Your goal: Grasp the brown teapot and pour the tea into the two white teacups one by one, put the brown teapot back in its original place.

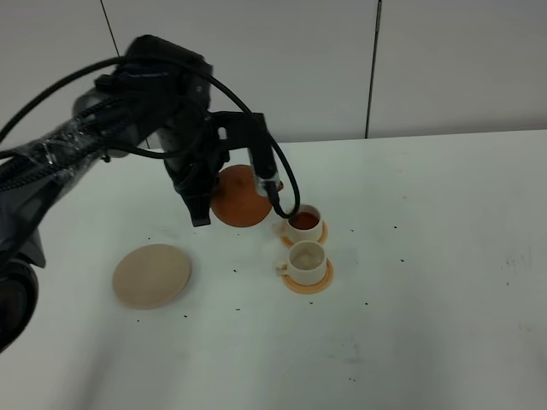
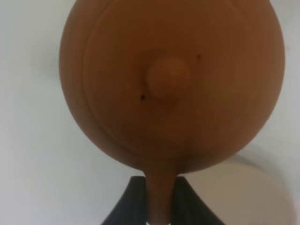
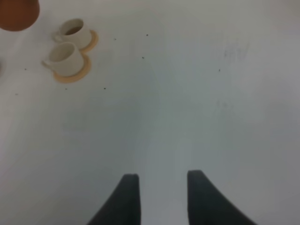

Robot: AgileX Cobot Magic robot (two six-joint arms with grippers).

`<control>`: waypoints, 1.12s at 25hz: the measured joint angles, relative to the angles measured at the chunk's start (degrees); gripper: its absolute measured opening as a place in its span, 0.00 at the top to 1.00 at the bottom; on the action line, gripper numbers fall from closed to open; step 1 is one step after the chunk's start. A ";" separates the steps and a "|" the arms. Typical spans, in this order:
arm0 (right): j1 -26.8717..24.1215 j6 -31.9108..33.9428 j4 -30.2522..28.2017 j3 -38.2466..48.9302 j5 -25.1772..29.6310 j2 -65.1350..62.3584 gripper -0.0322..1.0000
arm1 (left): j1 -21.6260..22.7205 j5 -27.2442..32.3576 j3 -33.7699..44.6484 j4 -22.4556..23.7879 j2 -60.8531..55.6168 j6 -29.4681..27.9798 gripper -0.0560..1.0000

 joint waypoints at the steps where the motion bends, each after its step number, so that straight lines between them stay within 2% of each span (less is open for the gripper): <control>1: 0.00 0.00 0.00 0.00 0.00 0.00 0.74 | 0.70 0.15 0.00 -1.05 0.00 -0.06 0.78; 6: 0.00 0.00 0.00 0.00 -0.05 0.00 0.74 | 1.92 -1.76 1.88 -1.94 0.00 -0.11 0.78; 13: 0.00 0.00 0.00 0.00 -0.05 0.00 0.74 | 1.92 -8.07 7.31 -2.37 0.00 -0.11 0.78; 28: 0.00 0.00 0.00 0.00 -0.05 0.00 0.74 | 1.72 -7.64 8.04 -2.12 0.96 0.07 0.78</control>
